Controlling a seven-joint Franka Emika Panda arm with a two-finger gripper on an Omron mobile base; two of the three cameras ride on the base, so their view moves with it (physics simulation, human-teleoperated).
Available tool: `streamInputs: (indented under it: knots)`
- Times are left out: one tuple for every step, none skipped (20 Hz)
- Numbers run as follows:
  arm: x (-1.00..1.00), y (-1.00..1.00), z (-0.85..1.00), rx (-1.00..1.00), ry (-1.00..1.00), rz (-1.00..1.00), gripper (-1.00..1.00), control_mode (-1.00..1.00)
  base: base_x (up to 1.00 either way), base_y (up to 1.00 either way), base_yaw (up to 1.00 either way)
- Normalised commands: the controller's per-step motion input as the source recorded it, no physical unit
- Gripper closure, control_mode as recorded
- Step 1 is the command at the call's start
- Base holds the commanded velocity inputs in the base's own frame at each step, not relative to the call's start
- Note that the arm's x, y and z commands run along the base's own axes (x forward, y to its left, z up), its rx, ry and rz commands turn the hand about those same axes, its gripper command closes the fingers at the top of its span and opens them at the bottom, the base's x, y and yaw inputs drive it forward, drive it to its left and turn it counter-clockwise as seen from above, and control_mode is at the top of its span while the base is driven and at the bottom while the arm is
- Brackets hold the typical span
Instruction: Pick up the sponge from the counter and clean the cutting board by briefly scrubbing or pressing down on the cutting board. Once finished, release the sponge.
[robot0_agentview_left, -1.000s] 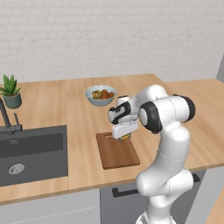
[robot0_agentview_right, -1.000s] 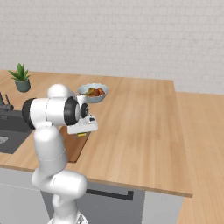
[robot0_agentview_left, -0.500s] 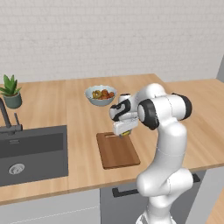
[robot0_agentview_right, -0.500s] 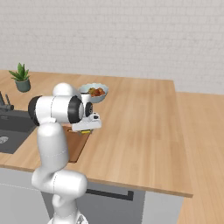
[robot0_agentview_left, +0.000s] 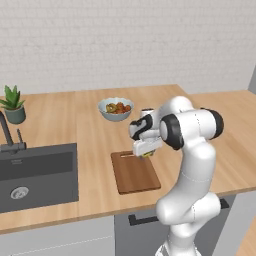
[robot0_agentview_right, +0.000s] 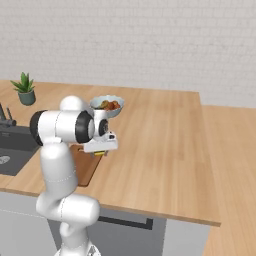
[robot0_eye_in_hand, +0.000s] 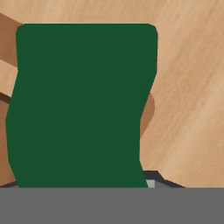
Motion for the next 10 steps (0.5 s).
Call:
streamInputs:
  knots:
    - [-1.00, -0.46, -0.79, 0.02, 0.00, 0.00, 1.00, -1.00, 0.00, 0.00, 0.00]
    - [-1.00, -0.44, -0.80, 0.02, 0.00, 0.00, 1.00, -1.00, 0.00, 0.00, 0.00]
    - [-1.00, -0.34, -0.82, 0.02, 0.01, 0.00, 1.00, -1.00, 0.00, 0.00, 0.00]
    - [-1.00, -0.24, -0.86, 0.01, 0.03, 0.00, 1.00, -1.00, 0.00, 0.00, 0.00]
    - [-1.00, -0.12, -0.87, 0.00, 0.06, 0.00, 1.00, -1.00, 0.00, 0.00, 0.00]
    - [-1.00, -0.06, -0.90, 0.00, 0.07, 0.00, 1.00, -1.00, 0.00, 0.00, 0.00]
    - [-1.00, -0.04, -0.91, 0.00, 0.08, 0.00, 1.00, -1.00, 0.00, 0.00, 0.00]
    - [-1.00, -0.03, -0.94, 0.00, 0.07, 0.00, 1.00, -1.00, 0.00, 0.00, 0.00]
    - [-1.00, -0.02, -0.97, 0.00, 0.07, 0.00, 1.00, -1.00, 0.00, 0.00, 0.00]
    - [-1.00, -0.04, -0.97, 0.00, 0.06, 0.00, 1.00, -1.00, 0.00, 0.00, 0.00]
